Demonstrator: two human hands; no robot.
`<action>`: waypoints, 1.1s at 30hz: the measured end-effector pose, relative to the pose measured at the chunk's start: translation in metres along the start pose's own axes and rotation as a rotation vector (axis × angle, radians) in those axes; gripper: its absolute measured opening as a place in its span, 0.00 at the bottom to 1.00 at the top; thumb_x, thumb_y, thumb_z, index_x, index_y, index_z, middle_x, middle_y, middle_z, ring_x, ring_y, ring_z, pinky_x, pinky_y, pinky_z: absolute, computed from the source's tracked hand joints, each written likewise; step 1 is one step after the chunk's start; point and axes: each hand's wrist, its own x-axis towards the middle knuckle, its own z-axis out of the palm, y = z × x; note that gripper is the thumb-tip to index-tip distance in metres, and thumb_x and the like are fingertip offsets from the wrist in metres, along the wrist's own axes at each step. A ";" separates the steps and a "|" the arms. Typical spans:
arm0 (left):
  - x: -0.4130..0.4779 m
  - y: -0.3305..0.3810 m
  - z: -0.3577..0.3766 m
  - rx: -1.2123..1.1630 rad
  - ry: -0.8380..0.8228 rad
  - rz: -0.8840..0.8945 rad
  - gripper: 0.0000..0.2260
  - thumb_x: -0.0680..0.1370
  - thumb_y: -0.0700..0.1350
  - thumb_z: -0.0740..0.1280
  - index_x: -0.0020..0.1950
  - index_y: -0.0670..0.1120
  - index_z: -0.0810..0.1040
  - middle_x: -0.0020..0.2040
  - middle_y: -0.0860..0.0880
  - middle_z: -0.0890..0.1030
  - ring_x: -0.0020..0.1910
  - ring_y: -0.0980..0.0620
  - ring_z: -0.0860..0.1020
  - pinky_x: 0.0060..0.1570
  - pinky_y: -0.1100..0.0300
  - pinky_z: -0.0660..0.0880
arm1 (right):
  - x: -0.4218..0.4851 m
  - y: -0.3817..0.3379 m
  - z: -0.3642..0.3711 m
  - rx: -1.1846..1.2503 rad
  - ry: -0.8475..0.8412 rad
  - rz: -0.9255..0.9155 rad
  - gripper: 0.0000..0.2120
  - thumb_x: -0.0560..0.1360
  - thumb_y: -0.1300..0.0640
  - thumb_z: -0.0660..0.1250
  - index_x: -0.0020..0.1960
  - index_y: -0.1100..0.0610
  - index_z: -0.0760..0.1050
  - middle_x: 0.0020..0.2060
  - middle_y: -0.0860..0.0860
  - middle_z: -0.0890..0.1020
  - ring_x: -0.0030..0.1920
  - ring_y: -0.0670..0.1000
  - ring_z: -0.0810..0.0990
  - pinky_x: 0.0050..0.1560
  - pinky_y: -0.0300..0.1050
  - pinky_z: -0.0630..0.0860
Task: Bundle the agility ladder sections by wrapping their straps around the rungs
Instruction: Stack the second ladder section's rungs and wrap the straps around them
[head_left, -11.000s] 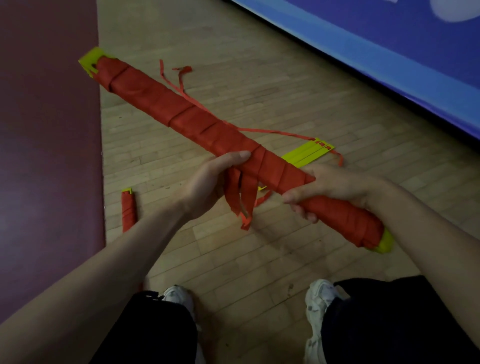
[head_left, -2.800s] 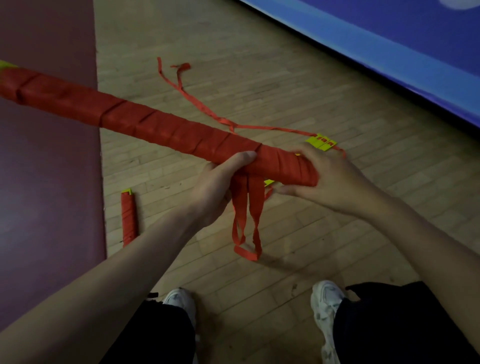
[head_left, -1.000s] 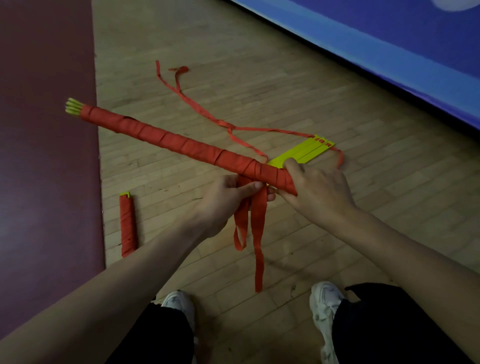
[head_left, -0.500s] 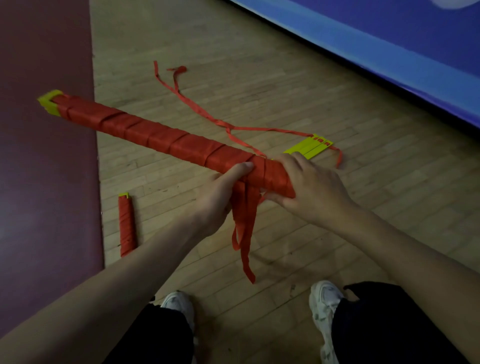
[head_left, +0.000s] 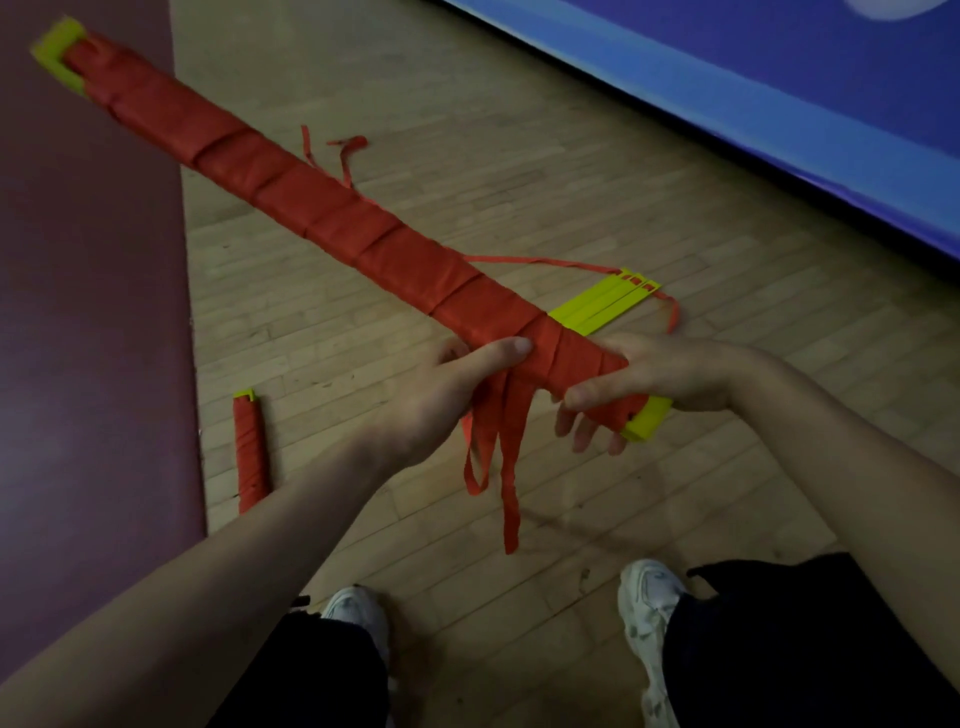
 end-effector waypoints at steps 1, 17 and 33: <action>0.000 0.002 -0.002 0.017 -0.012 0.012 0.13 0.75 0.48 0.67 0.45 0.37 0.82 0.46 0.38 0.81 0.47 0.38 0.78 0.50 0.47 0.72 | 0.000 0.000 0.002 0.034 -0.023 0.006 0.14 0.67 0.55 0.74 0.49 0.59 0.75 0.41 0.59 0.83 0.40 0.59 0.84 0.35 0.50 0.80; 0.001 0.007 -0.012 0.000 -0.220 -0.117 0.10 0.74 0.42 0.65 0.52 0.38 0.80 0.46 0.44 0.85 0.46 0.51 0.84 0.47 0.60 0.80 | -0.001 -0.006 0.003 0.047 0.261 -0.288 0.07 0.61 0.59 0.75 0.37 0.55 0.78 0.27 0.53 0.78 0.24 0.49 0.75 0.23 0.38 0.71; 0.000 0.004 0.009 0.000 -0.058 -0.170 0.10 0.81 0.40 0.60 0.49 0.35 0.77 0.37 0.43 0.84 0.37 0.51 0.84 0.39 0.60 0.81 | 0.015 0.004 0.023 -0.854 0.835 -0.239 0.19 0.70 0.46 0.73 0.51 0.53 0.69 0.35 0.49 0.78 0.47 0.58 0.80 0.41 0.49 0.73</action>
